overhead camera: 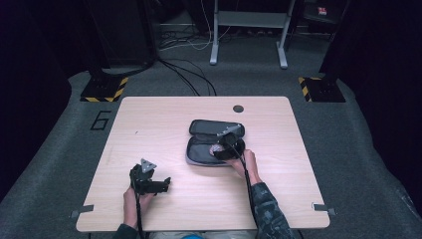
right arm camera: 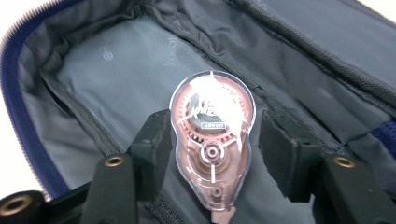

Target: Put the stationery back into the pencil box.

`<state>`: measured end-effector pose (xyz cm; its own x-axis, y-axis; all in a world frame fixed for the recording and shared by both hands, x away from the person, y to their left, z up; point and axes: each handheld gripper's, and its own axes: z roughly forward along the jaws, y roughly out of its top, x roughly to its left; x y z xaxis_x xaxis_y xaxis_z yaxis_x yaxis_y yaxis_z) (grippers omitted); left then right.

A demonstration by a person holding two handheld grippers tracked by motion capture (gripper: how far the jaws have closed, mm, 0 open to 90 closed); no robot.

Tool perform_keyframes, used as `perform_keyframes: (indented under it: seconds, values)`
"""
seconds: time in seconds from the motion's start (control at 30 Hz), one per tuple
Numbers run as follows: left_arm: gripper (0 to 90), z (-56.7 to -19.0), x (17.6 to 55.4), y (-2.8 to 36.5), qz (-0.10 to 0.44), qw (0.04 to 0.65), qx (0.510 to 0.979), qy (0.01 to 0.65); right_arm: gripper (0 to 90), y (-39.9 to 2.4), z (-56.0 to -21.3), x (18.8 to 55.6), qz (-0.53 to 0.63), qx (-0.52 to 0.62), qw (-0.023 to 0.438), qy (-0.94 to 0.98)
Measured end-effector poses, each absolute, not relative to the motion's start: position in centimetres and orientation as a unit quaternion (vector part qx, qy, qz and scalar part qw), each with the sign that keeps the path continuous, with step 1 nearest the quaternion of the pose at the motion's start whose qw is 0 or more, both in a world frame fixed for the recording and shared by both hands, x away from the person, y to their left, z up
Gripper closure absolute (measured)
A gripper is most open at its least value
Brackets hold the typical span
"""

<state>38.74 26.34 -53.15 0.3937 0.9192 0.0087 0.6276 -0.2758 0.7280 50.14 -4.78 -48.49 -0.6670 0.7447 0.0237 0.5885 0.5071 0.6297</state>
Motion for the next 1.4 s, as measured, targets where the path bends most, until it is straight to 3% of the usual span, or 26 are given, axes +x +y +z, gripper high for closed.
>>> perform_keyframes:
  seconds: [0.4, 0.9, 1.4]
  values:
    - [2.3, -53.2, 38.7, 26.3, 0.221, 0.329, 0.767, 0.504, 16.7, -6.3, -46.7, 49.2, 0.335, 0.385, 0.117, 0.852]
    - [2.3, -53.1, 38.7, 26.4, 0.221, 0.326, 0.770, 0.502, 8.1, -10.5, -43.7, 44.6, 0.358, 0.389, 0.154, 0.835]
    - [2.3, -53.2, 38.7, 26.3, 0.222, 0.330, 0.766, 0.506, 3.8, -17.7, -45.5, 40.8, 0.341, 0.450, 0.198, 0.801]
